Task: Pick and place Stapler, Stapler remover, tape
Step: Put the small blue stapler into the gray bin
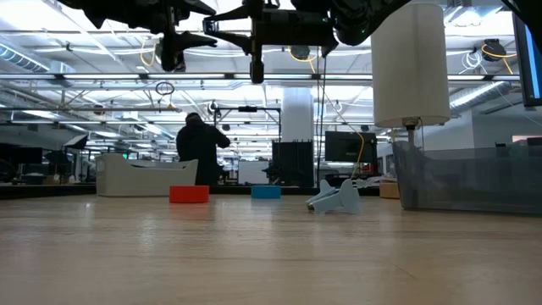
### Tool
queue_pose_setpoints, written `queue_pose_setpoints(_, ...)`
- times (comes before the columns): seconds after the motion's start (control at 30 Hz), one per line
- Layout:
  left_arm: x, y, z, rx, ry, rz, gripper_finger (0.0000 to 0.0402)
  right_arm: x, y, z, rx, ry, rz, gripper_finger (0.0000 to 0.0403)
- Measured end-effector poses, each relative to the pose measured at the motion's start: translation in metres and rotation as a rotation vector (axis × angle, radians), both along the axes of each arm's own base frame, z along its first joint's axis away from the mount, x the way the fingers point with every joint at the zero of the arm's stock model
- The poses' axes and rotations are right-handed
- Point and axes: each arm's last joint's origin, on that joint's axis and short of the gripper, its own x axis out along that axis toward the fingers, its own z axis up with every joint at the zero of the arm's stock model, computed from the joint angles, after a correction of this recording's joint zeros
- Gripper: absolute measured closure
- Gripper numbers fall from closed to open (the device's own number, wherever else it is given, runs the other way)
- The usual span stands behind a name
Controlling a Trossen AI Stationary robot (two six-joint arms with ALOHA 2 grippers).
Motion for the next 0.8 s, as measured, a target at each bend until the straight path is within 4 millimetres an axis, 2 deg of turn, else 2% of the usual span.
queue_pose_setpoints(0.8, 0.0016, 0.0012, -0.0056, 0.02, 0.046, 0.03, 0.0186, -0.0005, -0.0042, 0.0013, 0.032, -0.008, -0.041, 0.0344)
